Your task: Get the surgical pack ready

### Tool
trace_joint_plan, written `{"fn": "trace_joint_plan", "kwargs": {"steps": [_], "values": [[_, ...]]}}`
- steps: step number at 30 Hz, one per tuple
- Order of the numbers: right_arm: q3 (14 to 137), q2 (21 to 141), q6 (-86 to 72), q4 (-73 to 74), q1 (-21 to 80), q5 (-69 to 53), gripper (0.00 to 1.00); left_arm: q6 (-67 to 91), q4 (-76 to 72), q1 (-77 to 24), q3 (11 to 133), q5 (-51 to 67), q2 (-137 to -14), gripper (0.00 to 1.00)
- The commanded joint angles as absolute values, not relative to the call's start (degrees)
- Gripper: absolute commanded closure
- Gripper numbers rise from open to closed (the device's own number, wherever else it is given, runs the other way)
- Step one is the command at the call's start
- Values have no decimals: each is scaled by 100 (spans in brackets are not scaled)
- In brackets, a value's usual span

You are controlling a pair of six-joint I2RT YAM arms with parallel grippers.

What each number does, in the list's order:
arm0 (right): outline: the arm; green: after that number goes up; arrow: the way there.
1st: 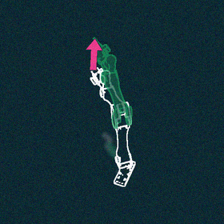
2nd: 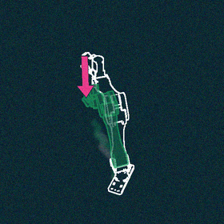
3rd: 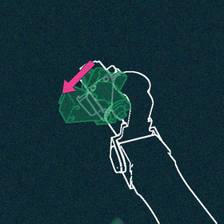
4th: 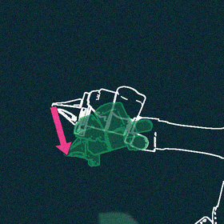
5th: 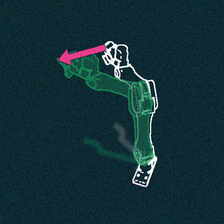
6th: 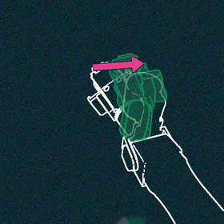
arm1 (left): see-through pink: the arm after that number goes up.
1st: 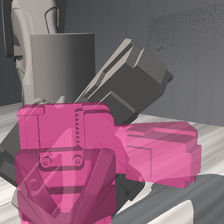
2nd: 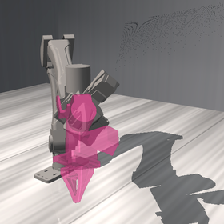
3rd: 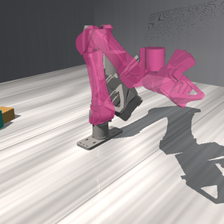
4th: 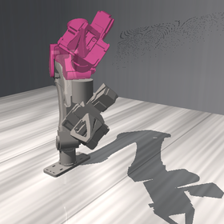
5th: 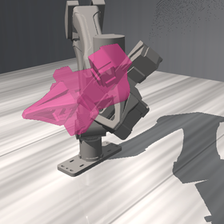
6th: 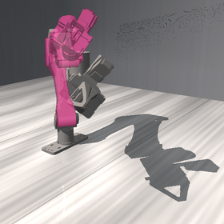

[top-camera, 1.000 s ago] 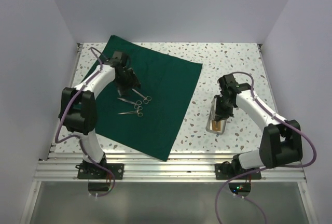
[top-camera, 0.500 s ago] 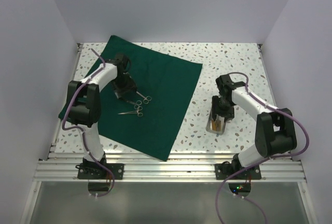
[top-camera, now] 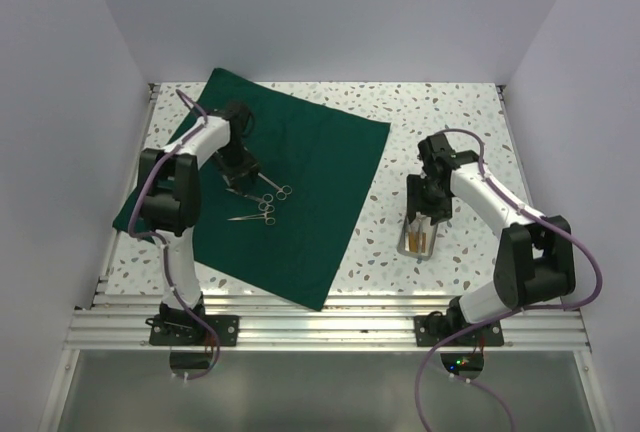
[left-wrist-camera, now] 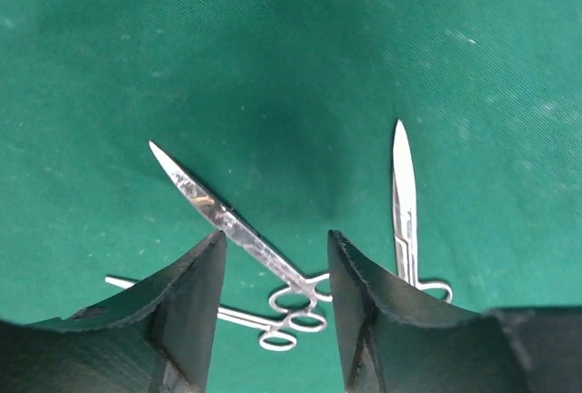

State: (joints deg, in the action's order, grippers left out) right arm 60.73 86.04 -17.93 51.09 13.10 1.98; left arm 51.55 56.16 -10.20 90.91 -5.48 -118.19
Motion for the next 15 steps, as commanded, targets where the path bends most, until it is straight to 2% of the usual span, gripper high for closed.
{"fn": "trace_joint_plan", "kwargs": {"steps": [1, 5, 15], "values": [[6196, 8385, -1652, 5142, 1310, 88, 41, 5396, 5801, -967, 9334, -695, -11971, 49], [6117, 8376, -1626, 5080, 1318, 18, 41, 5467, 5695, -949, 9185, -598, -11944, 53], [6179, 8437, -1608, 5027, 1318, -114, 40, 5625, 5704, -905, 8833, -677, -11760, 50]]}}
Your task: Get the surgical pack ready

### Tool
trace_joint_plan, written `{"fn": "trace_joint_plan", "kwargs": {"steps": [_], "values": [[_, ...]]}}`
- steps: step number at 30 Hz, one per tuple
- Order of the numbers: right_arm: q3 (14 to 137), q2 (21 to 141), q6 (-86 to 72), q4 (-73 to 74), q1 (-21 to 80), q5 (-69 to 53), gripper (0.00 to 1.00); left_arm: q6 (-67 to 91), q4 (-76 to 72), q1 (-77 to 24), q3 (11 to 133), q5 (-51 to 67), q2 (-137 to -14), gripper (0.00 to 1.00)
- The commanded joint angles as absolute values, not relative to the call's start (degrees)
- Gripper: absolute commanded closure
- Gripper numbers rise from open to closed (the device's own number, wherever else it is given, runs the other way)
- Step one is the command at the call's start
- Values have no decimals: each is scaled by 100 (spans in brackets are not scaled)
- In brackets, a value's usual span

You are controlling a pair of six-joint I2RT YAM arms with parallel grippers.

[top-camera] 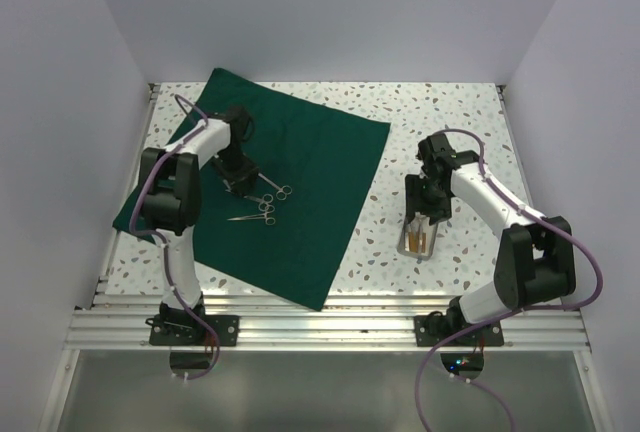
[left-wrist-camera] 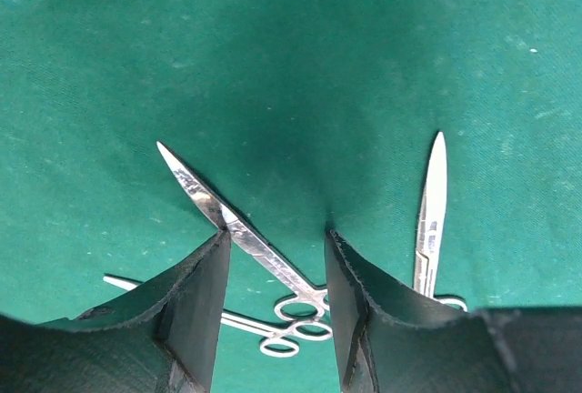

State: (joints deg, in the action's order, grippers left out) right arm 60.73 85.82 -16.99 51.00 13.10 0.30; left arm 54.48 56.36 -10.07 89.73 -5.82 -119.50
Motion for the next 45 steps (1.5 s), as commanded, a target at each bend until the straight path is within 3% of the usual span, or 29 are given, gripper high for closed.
{"fn": "trace_joint_plan", "kwargs": {"steps": [1, 13, 22, 26, 33, 41, 45], "values": [[6179, 8446, -1600, 5045, 1318, -114, 40, 5608, 5730, -905, 8816, -668, -11751, 50], [6249, 8437, -1617, 5063, 1318, -149, 40, 5546, 5538, -791, 8710, -668, -11821, 53], [6433, 8314, -1652, 5054, 1362, -264, 39, 5309, 5335, -607, 8543, -598, -11865, 80], [6600, 8402, -1670, 5080, 1468, -264, 38, 5230, 5309, -589, 8552, -440, -11699, 99], [7083, 8604, -1696, 4896, 1907, -640, 35, 5002, 5107, -589, 8666, 43, -11137, 100], [7277, 9377, -2425, 3106, 2337, -3624, 20, 4615, 4597, -720, 8262, 1405, -10275, 100], [7479, 9922, -3031, 2286, 2689, -4112, 19, 4474, 4658, -1036, 8148, 1704, -9994, 100]]}}
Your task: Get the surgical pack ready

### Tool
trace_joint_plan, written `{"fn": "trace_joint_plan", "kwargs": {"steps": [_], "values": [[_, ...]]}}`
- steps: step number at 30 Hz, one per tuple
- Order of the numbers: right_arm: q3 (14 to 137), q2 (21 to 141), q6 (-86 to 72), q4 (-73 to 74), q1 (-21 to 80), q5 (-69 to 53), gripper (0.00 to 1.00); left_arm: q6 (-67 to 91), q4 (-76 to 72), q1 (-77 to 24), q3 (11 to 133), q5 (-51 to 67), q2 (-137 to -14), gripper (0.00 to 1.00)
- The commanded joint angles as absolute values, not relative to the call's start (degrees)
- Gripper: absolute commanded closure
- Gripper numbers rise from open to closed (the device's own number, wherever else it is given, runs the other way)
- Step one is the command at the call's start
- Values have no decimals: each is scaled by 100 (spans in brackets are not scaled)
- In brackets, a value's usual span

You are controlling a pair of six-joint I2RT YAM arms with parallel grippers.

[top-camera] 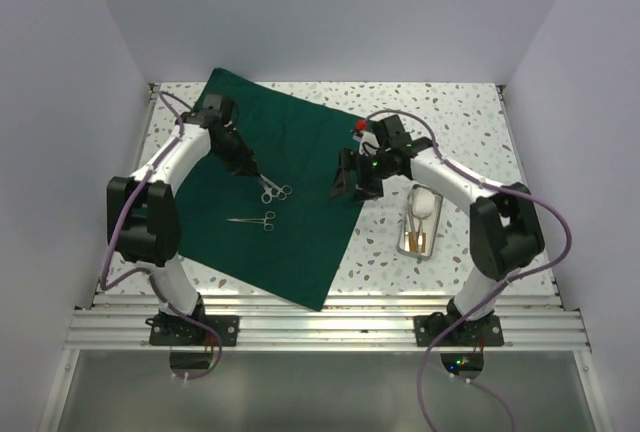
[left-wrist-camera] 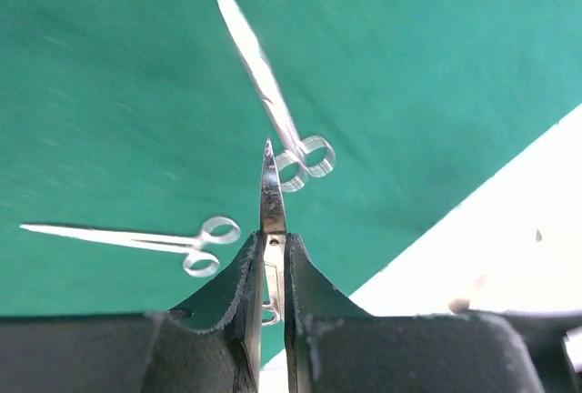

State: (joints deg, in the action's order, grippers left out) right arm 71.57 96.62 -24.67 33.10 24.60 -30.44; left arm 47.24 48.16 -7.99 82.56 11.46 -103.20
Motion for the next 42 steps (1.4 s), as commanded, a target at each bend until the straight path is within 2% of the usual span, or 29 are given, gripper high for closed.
{"fn": "trace_joint_plan", "kwargs": {"steps": [1, 5, 12, 15, 19, 22, 24, 25, 27, 28, 29, 30, 32, 36, 39, 42], "values": [[7584, 10027, -3058, 2242, 2863, -4131, 19, 4482, 4684, -1202, 8087, 1749, -9871, 100], [8067, 10590, -3348, 2084, 3234, -4122, 20, 4675, 4623, -1590, 7788, 1802, -9502, 100], [8060, 10793, -3832, 1705, 3568, -4096, 22, 4843, 4483, -1881, 7559, 2021, -9273, 100], [7972, 10872, -3928, 1574, 3665, -4131, 26, 4904, 4456, -1977, 7550, 2074, -9176, 100], [7849, 10898, -4060, 1406, 3753, -4192, 39, 4983, 4447, -2048, 7506, 2127, -9167, 100], [7849, 10968, -4061, 1389, 3779, -4228, 43, 5010, 4386, -2100, 7567, 2188, -9176, 100], [7840, 10995, -4078, 1371, 3797, -4245, 51, 5010, 4438, -2136, 7611, 2180, -9176, 100], [7840, 11004, -4087, 1328, 3797, -4263, 58, 5018, 4438, -2144, 7611, 2188, -9167, 100], [7822, 11021, -4139, 1310, 3797, -4350, 88, 5036, 4386, -2145, 7603, 2206, -9132, 100], [7770, 11021, -4174, 1266, 3788, -4429, 100, 5045, 4368, -2145, 7594, 2250, -9123, 99], [7735, 10987, -4236, 1283, 3779, -4464, 100, 5062, 4351, -2145, 7629, 2233, -9114, 90], [7665, 10917, -4271, 1283, 3727, -4404, 100, 5115, 4342, -2136, 7620, 2154, -9053, 65], [7314, 10593, -4324, 1327, 3517, -4281, 100, 5054, 4333, -2066, 7707, 2031, -8939, 48], [6418, 9775, -3974, 1870, 2753, -4017, 100, 4869, 4438, -1706, 7700, 1793, -8702, 42], [6092, 9039, -3149, 3386, 1955, -3438, 100, 4834, 4474, -1363, 7357, 1679, -8447, 40], [5776, 8475, -2348, 4172, 1171, -2717, 100, 4852, 4412, -1195, 6839, 1644, -8245, 40]]}}
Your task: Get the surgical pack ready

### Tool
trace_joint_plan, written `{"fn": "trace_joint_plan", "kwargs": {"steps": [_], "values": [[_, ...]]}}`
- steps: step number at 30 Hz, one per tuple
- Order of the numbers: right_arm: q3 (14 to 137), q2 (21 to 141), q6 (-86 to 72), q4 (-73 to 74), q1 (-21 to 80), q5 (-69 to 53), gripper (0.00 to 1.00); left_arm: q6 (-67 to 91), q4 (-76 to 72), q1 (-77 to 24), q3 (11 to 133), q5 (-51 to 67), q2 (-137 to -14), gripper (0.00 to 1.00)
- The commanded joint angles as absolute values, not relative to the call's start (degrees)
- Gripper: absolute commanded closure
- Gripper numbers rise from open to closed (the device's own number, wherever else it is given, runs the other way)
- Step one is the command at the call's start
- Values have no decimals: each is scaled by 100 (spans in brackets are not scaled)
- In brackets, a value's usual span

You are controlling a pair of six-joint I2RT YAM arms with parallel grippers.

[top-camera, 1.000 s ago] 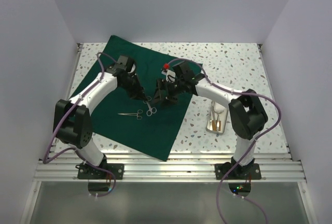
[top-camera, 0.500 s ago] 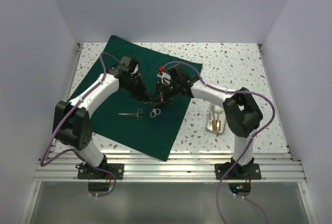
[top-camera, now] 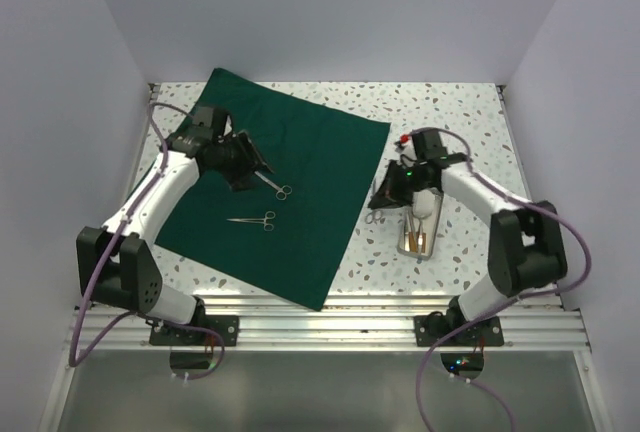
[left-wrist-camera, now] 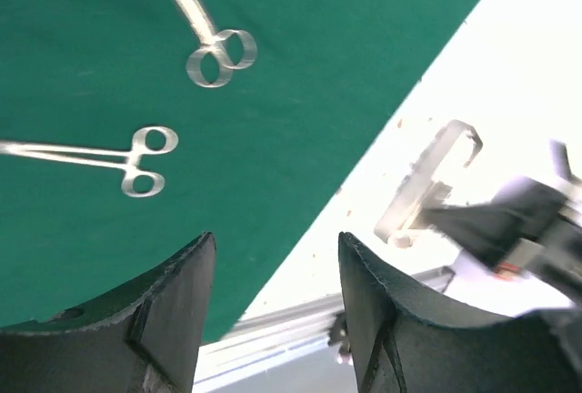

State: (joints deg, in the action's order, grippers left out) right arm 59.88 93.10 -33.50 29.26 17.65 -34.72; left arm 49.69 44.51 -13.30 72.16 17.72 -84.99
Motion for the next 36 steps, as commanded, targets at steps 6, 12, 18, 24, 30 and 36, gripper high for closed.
{"fn": "trace_joint_plan", "kwargs": {"steps": [6, 12, 18, 24, 30, 36], "values": [[5362, 8314, -1802, 4334, 290, -2145, 100, 5273, 4464, -1178, 6144, 1539, -8227, 40], [5493, 8771, -1732, 4263, 229, -2075, 100, 5467, 4851, -1178, 6135, 1178, -8288, 38], [5546, 9079, -1705, 4368, 220, -1907, 100, 5528, 4790, -1160, 5942, 1318, -8367, 37], [5555, 9079, -1705, 4394, 220, -1855, 86, 5537, 4737, -1116, 5871, 1301, -8464, 35], [5695, 8912, -1670, 4613, 220, -1618, 62, 5625, 4632, -1107, 5748, 1345, -8701, 30], [6011, 8403, -1679, 5070, 263, -1143, 45, 5958, 4518, -1090, 5765, 1292, -8912, 36]]}}
